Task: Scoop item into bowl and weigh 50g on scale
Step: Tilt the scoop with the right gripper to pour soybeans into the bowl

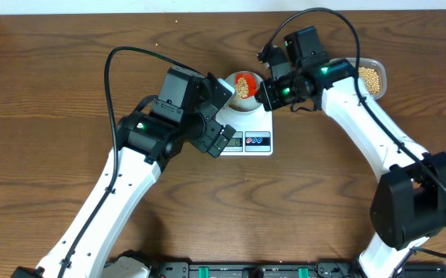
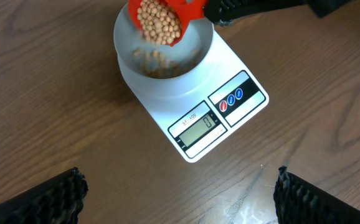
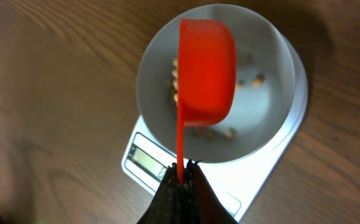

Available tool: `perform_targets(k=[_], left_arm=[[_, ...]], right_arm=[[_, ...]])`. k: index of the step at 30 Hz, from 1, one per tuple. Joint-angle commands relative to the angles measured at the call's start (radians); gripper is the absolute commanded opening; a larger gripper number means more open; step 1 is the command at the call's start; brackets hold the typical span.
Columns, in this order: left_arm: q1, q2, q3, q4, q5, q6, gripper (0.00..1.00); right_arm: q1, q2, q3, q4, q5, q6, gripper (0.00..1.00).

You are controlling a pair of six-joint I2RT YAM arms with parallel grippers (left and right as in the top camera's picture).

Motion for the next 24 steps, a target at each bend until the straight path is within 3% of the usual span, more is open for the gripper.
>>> perform_targets(k=[1, 24], left_arm=[[0.003, 0.002, 0.003, 0.0, 0.012, -0.002, 0.98], [0.003, 0.002, 0.003, 0.0, 0.012, -0.002, 0.98]], right_arm=[[0.021, -0.035, 0.023, 0.003, 0.093, -0.042, 0.01], [0.083, -0.035, 0.023, 0.007, 0.221, -0.201, 0.01]])
